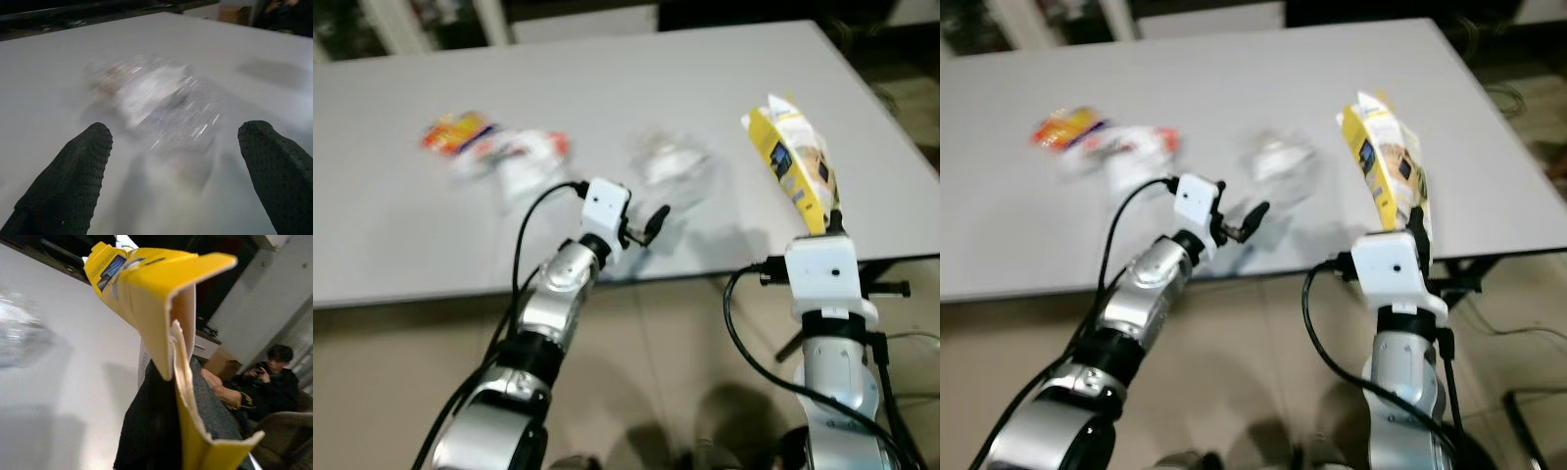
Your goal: Picking trash to rubbish bin
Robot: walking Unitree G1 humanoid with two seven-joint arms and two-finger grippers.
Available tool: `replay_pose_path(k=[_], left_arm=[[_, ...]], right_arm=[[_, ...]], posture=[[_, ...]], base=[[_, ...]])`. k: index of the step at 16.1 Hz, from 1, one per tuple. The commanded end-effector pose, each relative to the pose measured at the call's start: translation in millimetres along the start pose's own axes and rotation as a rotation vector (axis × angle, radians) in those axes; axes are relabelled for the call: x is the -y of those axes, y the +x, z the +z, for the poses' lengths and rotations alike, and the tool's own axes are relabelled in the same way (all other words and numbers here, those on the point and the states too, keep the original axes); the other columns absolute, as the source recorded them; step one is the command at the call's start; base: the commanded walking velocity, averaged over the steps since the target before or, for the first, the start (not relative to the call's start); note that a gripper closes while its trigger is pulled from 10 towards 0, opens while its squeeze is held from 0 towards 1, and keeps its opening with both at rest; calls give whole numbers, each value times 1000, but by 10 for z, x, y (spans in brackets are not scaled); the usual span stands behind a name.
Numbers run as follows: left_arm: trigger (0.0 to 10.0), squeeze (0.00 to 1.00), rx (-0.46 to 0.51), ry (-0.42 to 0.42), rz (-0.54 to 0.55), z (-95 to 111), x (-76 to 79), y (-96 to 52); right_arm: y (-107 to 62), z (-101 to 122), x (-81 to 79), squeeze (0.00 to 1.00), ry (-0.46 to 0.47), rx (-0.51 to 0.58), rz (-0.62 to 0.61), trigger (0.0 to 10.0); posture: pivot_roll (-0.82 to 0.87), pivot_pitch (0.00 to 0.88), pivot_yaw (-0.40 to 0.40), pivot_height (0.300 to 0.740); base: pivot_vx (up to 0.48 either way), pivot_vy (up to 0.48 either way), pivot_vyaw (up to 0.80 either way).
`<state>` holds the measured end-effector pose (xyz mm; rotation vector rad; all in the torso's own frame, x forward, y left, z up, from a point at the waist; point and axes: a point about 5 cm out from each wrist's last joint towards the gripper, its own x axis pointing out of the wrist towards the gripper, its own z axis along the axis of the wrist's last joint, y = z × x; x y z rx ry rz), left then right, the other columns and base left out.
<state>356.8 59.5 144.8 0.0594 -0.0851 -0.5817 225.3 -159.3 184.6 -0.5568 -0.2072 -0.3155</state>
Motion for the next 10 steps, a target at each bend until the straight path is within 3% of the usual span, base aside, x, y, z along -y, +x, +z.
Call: replay_pose_path(k=[1,5,10], left_arm=[[10000,0,12,5,-26,27,69,31],[10000,0,3,9,-16,19,58,37],[10000,0,-1,7,-7,19,43,61]], right_arm=[[-2,-14,40,0,-17,-3,-11,10000],[8,-2,21,0,-21,2,-9,10000],[12,7,12,0,-26,8,-7,10000]], posture=[[17,156,40,740],[21,155,41,740],[23,165,47,740]], base=[[458,0,0],[388,0,0],[0,0,0]])
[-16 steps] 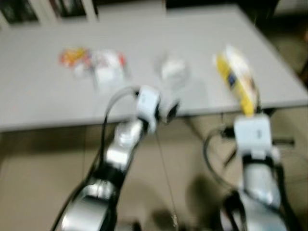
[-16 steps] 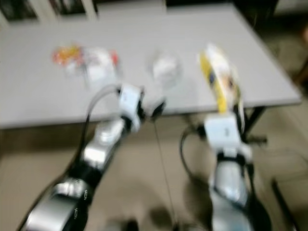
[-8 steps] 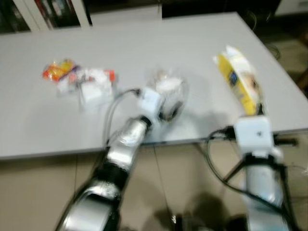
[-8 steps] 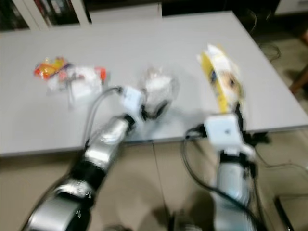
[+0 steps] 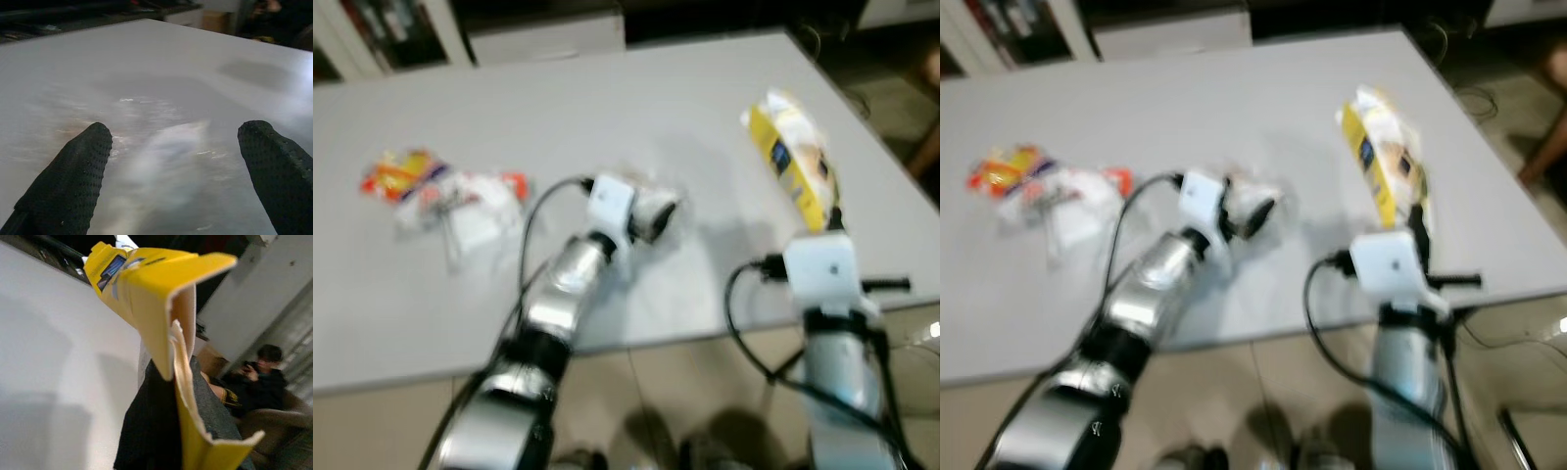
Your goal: Picking trash to rubbish bin
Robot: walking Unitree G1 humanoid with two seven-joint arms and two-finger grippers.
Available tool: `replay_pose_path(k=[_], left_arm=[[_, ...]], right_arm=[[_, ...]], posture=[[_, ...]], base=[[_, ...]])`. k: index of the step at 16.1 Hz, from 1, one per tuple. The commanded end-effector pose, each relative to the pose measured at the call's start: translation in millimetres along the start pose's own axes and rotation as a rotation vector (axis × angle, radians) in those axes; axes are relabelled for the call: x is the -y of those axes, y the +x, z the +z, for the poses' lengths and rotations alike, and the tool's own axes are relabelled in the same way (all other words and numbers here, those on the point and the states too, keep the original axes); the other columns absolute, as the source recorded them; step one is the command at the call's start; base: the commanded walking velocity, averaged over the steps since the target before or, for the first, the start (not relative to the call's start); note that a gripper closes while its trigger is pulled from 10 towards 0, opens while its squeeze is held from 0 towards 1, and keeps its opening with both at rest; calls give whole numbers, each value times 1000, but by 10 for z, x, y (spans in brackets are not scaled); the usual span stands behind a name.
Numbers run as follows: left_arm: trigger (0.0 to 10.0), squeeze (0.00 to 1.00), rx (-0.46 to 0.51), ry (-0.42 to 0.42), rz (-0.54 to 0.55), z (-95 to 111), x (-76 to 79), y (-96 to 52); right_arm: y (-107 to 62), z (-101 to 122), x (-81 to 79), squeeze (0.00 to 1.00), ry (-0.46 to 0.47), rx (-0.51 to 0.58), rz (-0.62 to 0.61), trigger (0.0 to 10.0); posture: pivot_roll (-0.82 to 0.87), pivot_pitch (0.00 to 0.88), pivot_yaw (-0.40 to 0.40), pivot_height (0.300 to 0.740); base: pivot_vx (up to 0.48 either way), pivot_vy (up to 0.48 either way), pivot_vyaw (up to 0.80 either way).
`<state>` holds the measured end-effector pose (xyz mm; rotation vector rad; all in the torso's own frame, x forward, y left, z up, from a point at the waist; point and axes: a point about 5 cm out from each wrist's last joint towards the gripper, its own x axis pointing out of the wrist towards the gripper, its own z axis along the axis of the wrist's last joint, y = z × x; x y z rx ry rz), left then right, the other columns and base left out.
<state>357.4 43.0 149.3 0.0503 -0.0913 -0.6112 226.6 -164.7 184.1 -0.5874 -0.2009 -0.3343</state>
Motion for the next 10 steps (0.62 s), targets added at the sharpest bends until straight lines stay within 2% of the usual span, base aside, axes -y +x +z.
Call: replay_pose_path(k=[1,10], left_arm=[[10000,0,-12,18,22,-29,-92,-36],[10000,0,-45,77,79,117,-242,167]], right_arm=[[-16,41,-23,0,7,12,7,10000],[-55,26,-3,0,-5,-2,-12,10000]], posture=[[23,165,47,740],[4,180,70,740]], base=[[0,0,0],[0,0,0]])
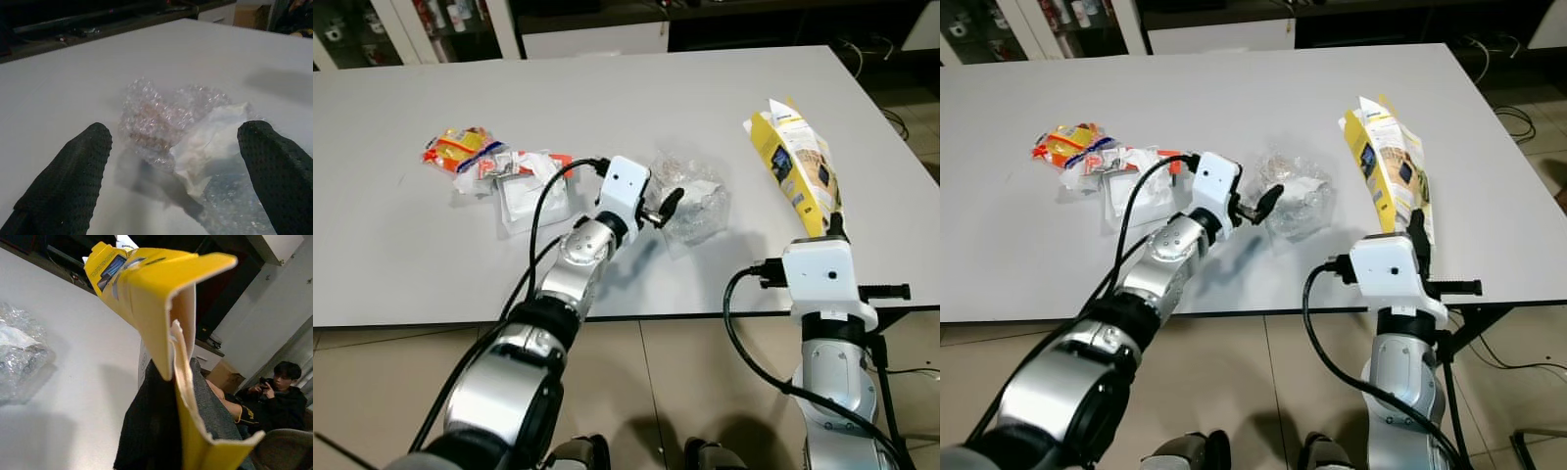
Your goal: Picking trash to rubbish bin
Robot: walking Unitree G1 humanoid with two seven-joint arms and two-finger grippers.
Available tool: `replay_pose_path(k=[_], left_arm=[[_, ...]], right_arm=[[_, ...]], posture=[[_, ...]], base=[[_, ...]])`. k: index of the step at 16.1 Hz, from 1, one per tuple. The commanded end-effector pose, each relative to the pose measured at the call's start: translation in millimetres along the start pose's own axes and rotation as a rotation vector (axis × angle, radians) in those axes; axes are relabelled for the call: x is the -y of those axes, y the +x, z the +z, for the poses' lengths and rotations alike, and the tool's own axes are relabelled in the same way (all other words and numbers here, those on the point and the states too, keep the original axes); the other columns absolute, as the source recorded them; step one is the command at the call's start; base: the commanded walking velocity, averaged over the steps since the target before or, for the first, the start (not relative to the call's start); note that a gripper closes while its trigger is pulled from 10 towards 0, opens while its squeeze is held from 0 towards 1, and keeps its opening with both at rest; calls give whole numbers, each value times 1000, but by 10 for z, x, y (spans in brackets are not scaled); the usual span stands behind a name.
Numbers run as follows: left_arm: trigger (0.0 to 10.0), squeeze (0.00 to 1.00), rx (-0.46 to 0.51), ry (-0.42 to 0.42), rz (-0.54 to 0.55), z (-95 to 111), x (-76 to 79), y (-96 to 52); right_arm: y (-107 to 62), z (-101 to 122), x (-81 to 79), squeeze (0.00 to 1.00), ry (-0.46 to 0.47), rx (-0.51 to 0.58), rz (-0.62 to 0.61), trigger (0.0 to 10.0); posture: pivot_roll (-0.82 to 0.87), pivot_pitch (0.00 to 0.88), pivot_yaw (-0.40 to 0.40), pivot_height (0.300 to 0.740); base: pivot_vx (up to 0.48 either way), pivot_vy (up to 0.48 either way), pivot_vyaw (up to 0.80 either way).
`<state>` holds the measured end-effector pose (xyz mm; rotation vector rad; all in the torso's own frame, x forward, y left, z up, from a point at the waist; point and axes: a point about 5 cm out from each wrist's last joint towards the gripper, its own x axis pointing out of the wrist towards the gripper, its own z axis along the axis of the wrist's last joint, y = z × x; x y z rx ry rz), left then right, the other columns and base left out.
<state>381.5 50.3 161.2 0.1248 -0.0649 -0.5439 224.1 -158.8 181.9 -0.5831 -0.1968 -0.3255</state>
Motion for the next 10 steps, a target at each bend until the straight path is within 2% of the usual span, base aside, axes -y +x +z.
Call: replay_pose_path(k=[1,6,10], left_arm=[[10000,0,0,17,23,29,-51,13],[10000,0,-37,84,25,33,-81,44],[10000,0,-92,151,-24,-71,-8,32]], right_arm=[[-12,8,51,0,-11,-1,-23,10000],[-12,12,51,0,-18,0,-25,10000],[-57,-2,73,0,-26,-17,-40,10000]], posture=[[4,180,70,740],[-8,187,73,740],[-28,201,92,740]], base=[[0,0,0],[0,0,0],[0,0,0]])
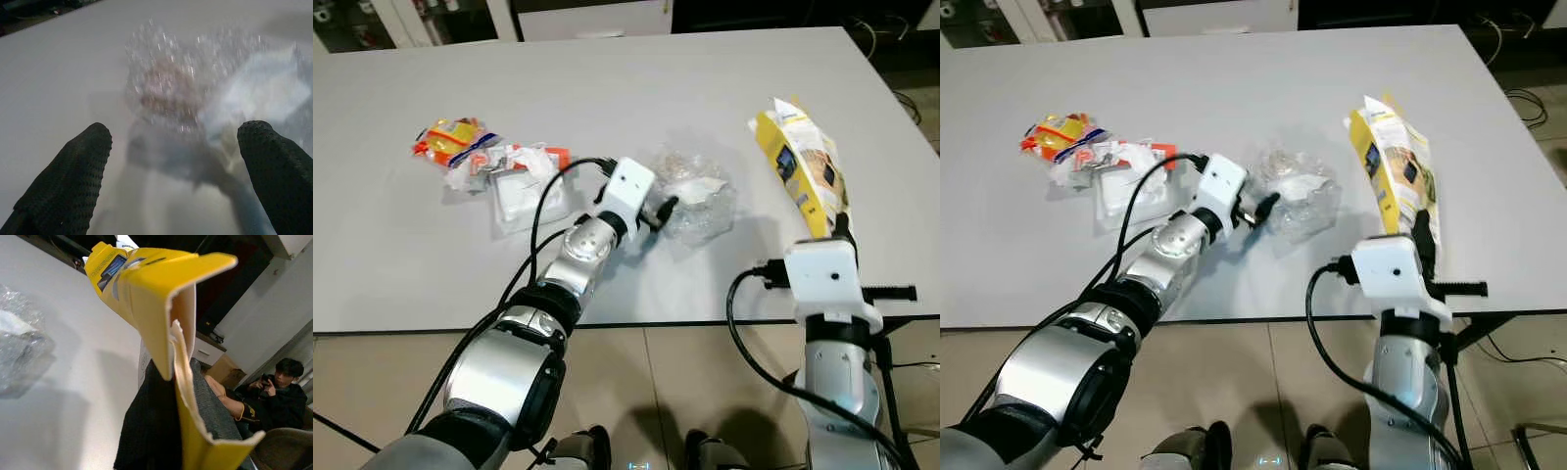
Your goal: Picking trash to rubbish bin
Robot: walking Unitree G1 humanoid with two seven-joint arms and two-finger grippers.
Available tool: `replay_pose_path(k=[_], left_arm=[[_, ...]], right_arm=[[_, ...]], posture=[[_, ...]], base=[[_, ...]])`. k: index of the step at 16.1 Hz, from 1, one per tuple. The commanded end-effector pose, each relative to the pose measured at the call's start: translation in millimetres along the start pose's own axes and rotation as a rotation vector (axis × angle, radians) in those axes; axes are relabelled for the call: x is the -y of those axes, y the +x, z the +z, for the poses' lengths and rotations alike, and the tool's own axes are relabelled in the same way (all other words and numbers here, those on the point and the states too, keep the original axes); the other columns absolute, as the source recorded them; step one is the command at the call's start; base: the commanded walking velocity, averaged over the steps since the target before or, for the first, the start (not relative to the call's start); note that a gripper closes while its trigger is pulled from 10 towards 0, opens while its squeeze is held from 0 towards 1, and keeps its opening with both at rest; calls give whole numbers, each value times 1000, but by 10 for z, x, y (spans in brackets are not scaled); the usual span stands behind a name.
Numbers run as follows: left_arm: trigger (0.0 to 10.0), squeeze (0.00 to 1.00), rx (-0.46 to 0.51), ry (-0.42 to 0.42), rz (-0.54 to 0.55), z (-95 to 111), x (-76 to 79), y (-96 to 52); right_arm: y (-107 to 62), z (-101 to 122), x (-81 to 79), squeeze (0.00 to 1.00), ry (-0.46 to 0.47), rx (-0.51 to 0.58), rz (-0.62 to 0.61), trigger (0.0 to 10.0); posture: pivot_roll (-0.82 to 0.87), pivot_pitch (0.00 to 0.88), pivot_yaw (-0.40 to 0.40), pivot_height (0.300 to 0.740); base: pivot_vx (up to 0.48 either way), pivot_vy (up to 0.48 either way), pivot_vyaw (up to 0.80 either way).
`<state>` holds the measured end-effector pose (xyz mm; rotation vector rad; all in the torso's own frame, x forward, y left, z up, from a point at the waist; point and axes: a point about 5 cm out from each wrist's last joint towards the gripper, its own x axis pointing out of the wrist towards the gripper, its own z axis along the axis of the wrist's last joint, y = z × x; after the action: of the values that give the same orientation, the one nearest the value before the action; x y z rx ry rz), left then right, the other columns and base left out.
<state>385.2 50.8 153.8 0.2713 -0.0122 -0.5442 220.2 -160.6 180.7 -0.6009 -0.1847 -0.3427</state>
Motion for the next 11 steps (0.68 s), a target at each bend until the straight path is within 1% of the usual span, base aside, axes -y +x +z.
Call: replay_pose_path(k=[1,2,3,4,5,6,7,8,10,11], left_arm=[[10000,0,-31,61,-36,-45,42,-3],[10000,0,-58,85,-55,-98,72,-14],[9137,0,-93,118,-76,-174,99,-38],[3725,0,-137,158,-92,-261,115,-67],[0,0,-165,169,-97,-315,115,-88],[0,0,-208,184,-99,-407,101,-128],[0,0,-232,194,-105,-465,95,-159],[0,0,-238,198,-107,-483,94,-169],[0,0,-286,214,-101,-610,52,-245],[0,0,-295,216,-101,-639,48,-263]], right_arm=[[-33,6,53,0,-5,-10,-31,10000],[-42,2,53,0,-5,-14,-32,10000],[-48,1,51,0,-4,-17,-33,10000],[-49,1,49,0,-4,-19,-34,10000],[-48,1,50,0,-4,-20,-34,10000],[-47,-1,54,0,-5,-22,-36,10000],[-46,-3,57,0,-5,-23,-37,10000],[-46,-3,58,0,-5,-23,-37,10000],[-33,-2,46,0,-3,-24,-35,10000],[-32,-1,42,0,-3,-23,-34,10000]], posture=[[-32,204,96,740],[-32,204,96,740],[-37,206,100,740],[-40,207,103,740],[-40,207,103,740],[-39,206,104,740],[-39,206,104,740],[-39,206,104,740],[-34,204,106,740],[-34,204,106,740]], base=[[0,0,0],[0,0,0],[0,0,0],[0,0,0],[0,0,0],[0,0,0],[0,0,0],[0,0,0],[0,0,0],[0,0,0]])
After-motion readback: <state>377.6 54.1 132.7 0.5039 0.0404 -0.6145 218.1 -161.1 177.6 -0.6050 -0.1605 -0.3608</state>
